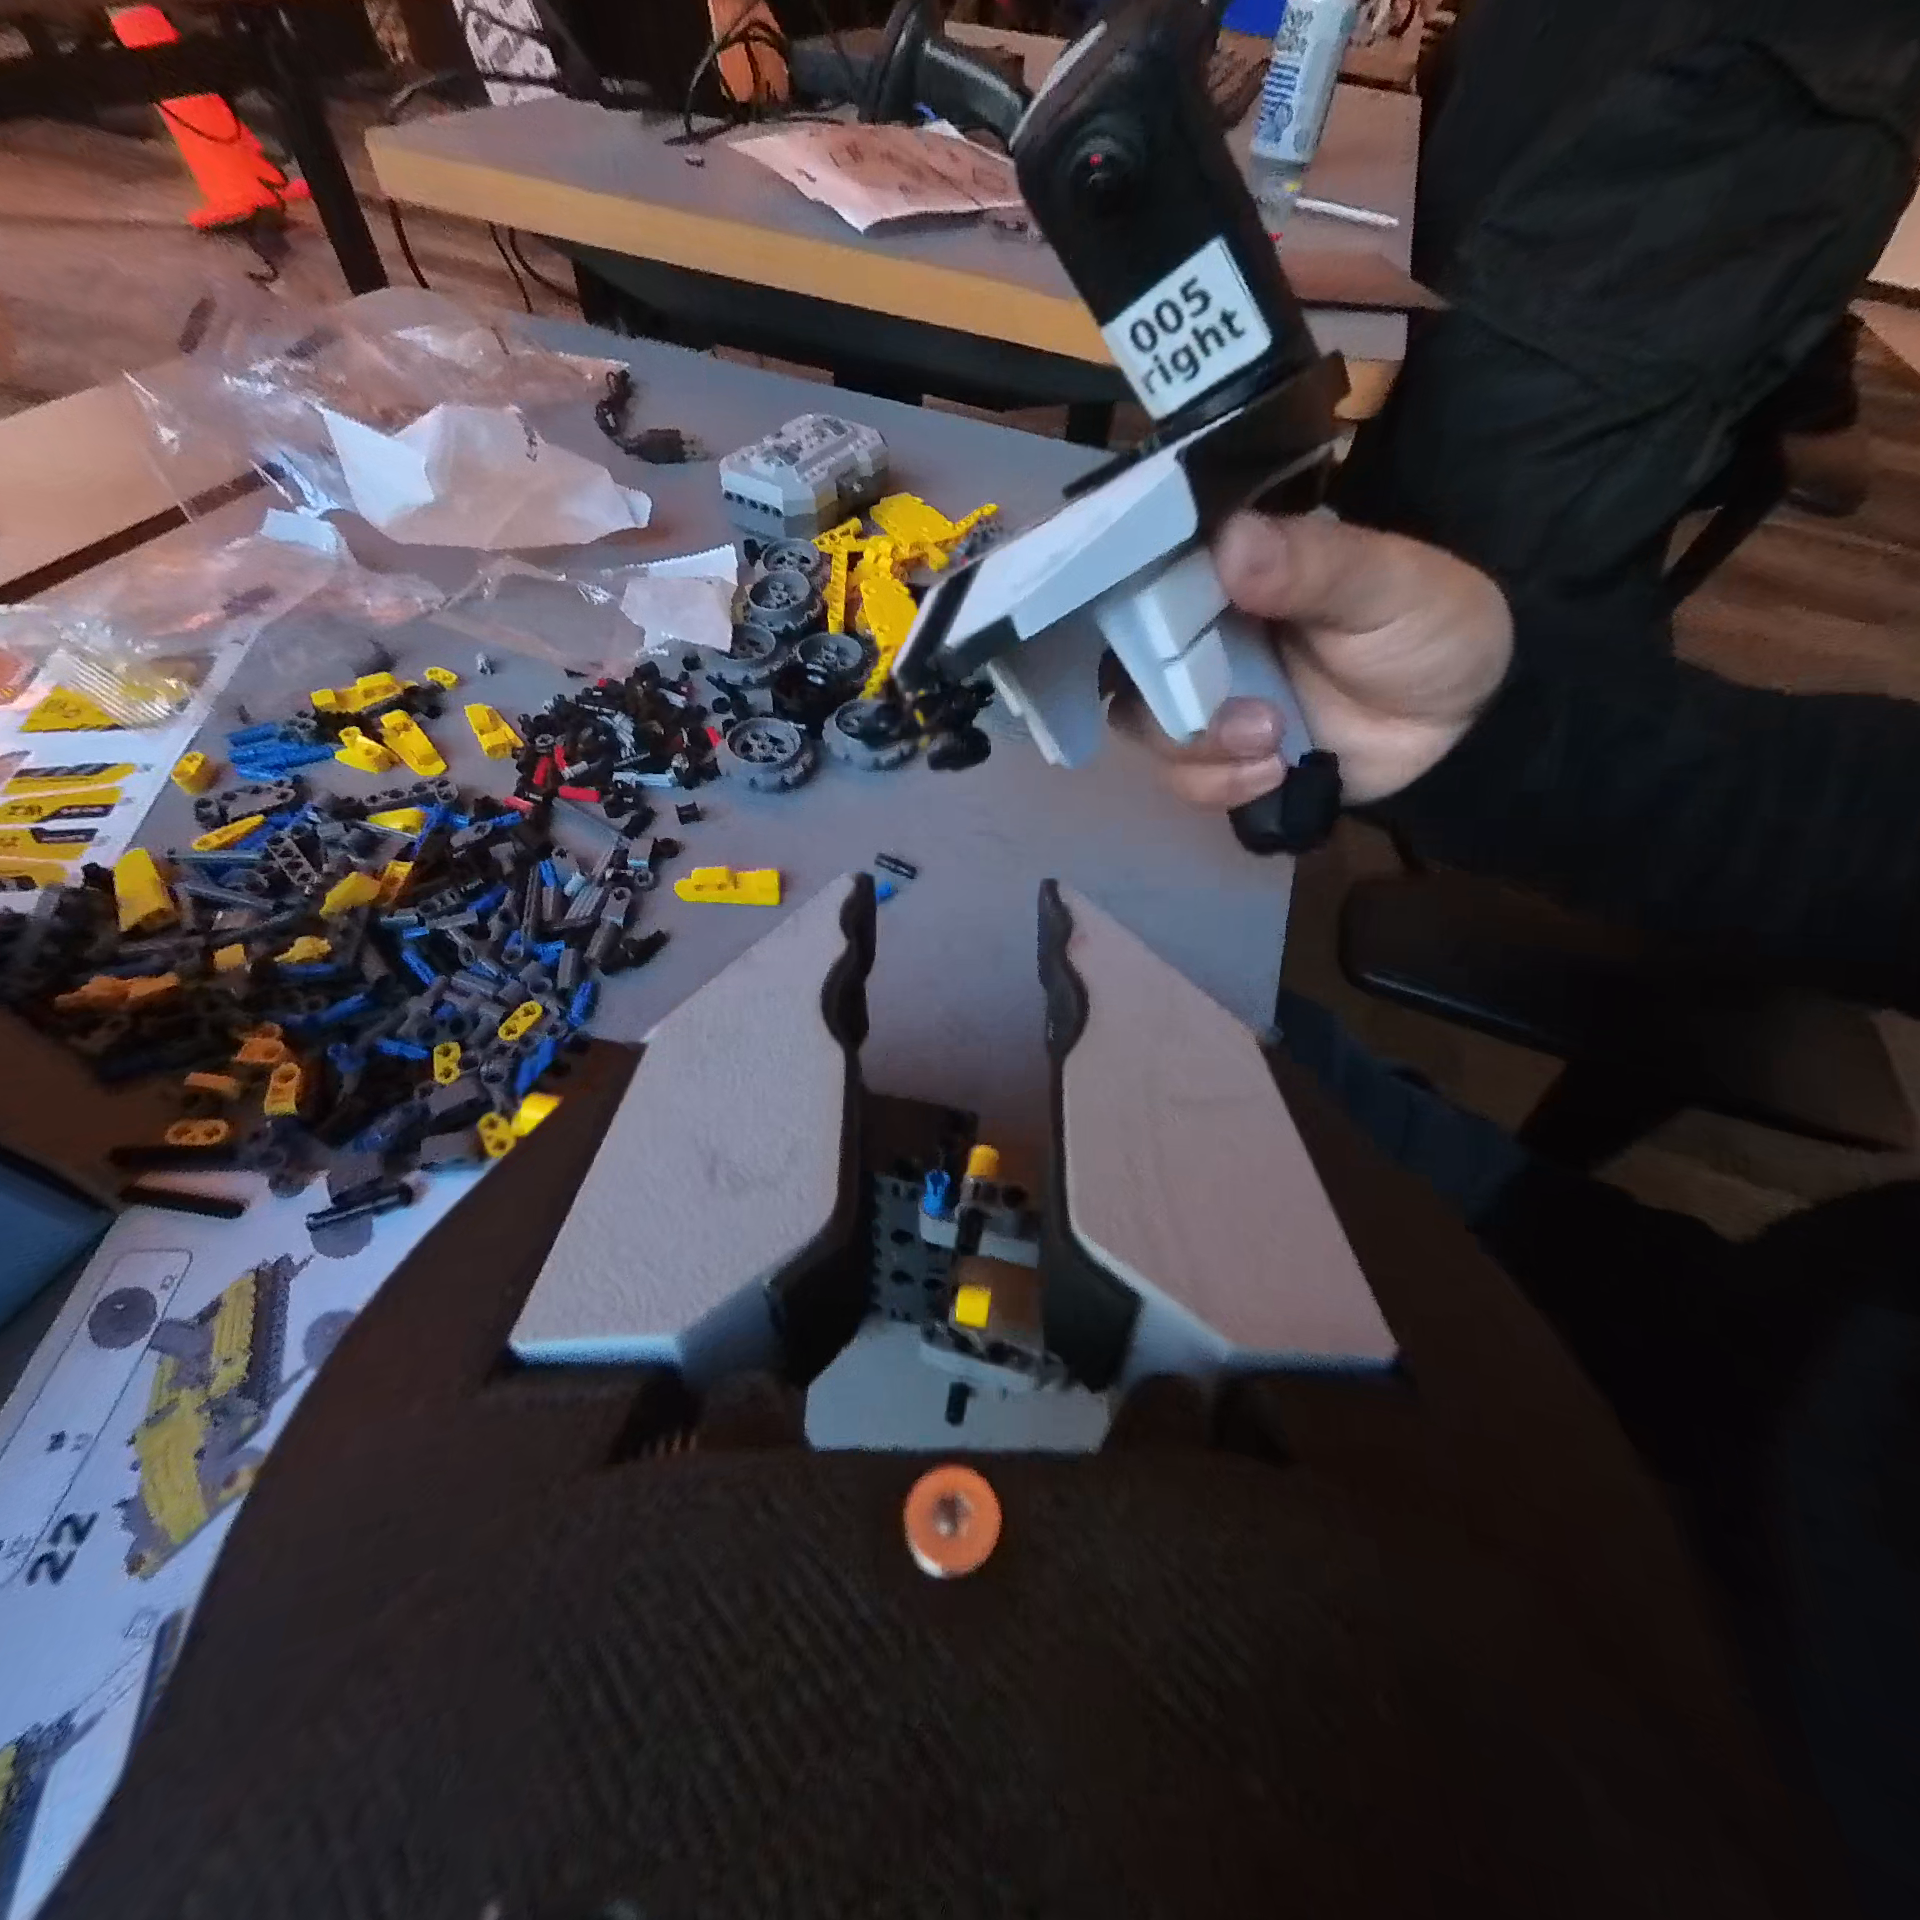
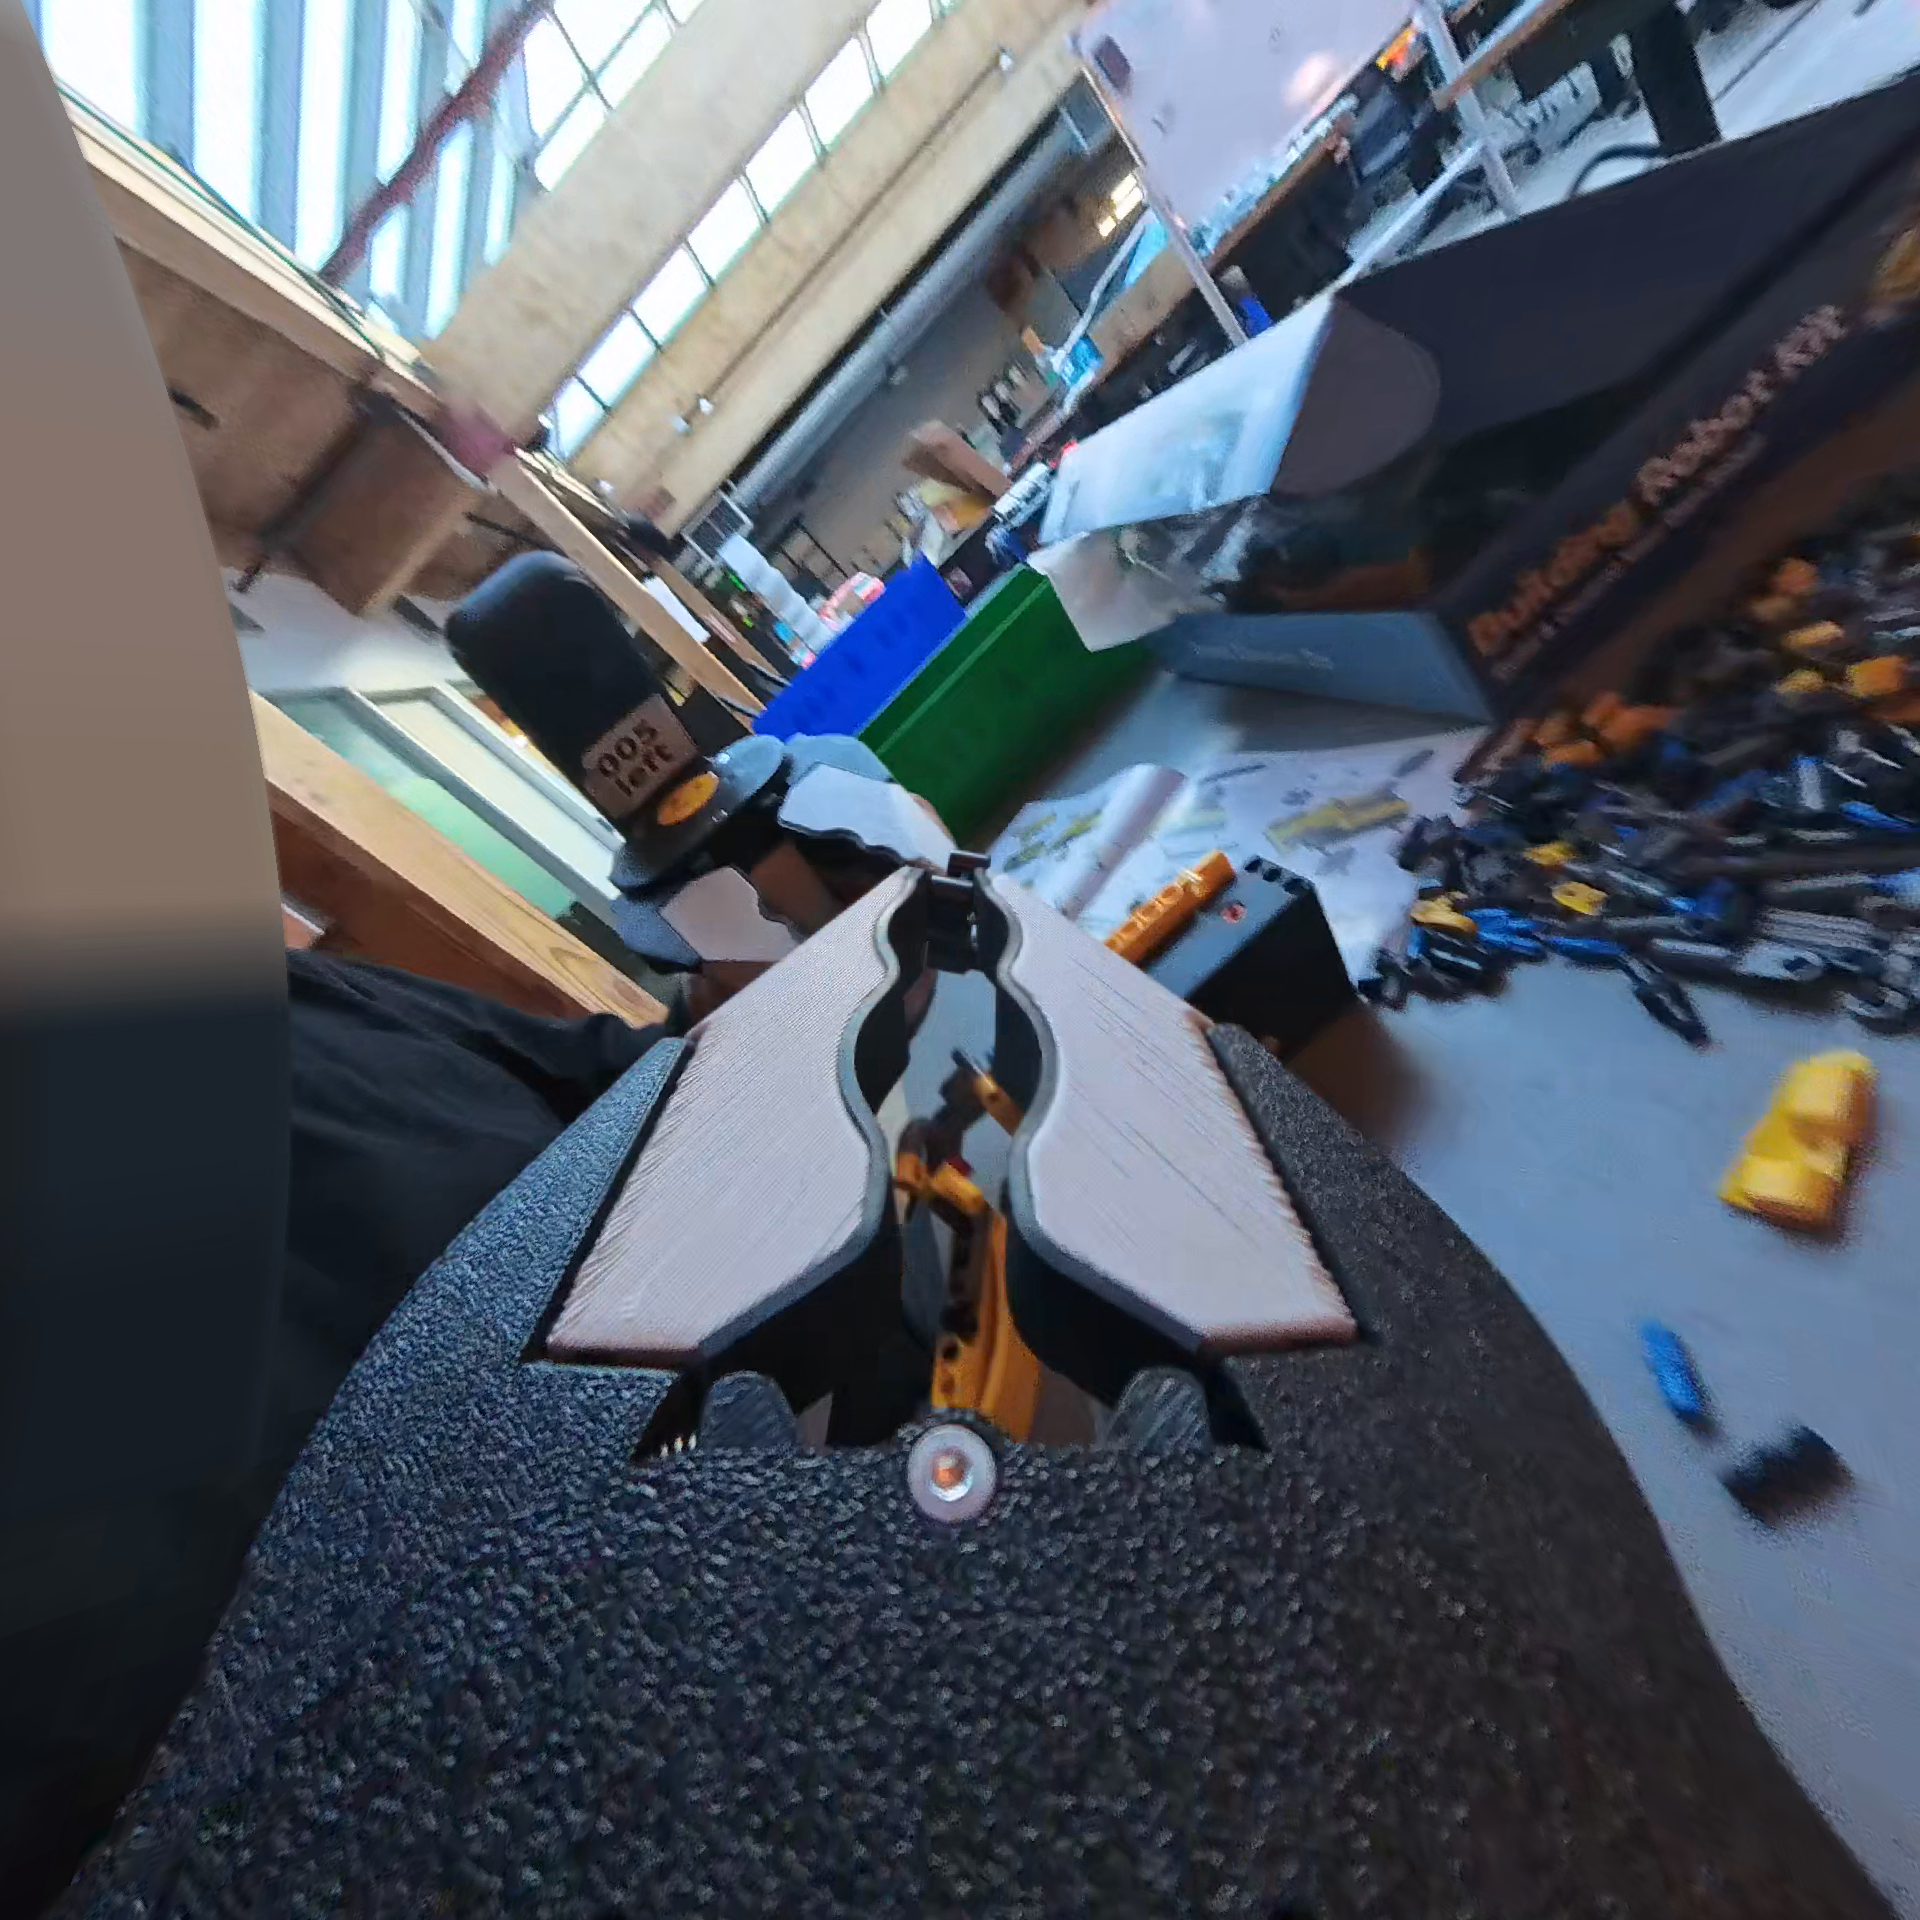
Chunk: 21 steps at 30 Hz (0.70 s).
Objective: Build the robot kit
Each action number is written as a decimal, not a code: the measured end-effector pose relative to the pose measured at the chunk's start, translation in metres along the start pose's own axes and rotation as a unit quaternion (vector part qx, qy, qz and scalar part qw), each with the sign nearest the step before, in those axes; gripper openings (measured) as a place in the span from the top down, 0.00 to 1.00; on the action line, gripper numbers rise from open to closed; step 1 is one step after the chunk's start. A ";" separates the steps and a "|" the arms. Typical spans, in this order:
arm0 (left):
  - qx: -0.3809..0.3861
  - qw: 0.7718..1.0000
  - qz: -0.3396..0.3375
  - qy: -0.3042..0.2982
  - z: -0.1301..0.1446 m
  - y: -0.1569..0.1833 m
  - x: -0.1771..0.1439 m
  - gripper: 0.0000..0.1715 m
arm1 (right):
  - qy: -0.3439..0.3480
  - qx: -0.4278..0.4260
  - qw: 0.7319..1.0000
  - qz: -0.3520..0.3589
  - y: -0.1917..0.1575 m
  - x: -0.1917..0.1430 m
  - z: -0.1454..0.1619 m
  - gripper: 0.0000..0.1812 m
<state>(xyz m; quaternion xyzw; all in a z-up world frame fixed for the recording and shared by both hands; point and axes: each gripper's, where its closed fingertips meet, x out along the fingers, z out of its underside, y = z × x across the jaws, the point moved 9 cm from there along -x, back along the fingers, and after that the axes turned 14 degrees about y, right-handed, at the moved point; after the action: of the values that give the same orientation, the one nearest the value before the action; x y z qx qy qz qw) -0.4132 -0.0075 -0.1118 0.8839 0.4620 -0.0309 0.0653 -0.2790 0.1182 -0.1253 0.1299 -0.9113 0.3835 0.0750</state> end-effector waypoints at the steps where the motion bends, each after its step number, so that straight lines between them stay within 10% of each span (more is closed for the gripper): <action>1: -0.002 1.000 -0.002 0.007 -0.002 -0.001 0.002 0.84 | 0.008 0.004 1.000 -0.007 -0.002 0.005 0.001 0.95; 21: 0.101 0.991 -0.051 0.067 -0.002 -0.004 -0.003 0.96 | 0.081 0.044 0.996 -0.014 0.003 0.020 0.024 0.96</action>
<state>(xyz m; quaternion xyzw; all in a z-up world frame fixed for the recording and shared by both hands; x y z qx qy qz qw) -0.4180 -0.0075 -0.1100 0.8613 0.5045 -0.0213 -0.0567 -0.3002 0.0988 -0.1392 0.1141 -0.8824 0.4318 0.1477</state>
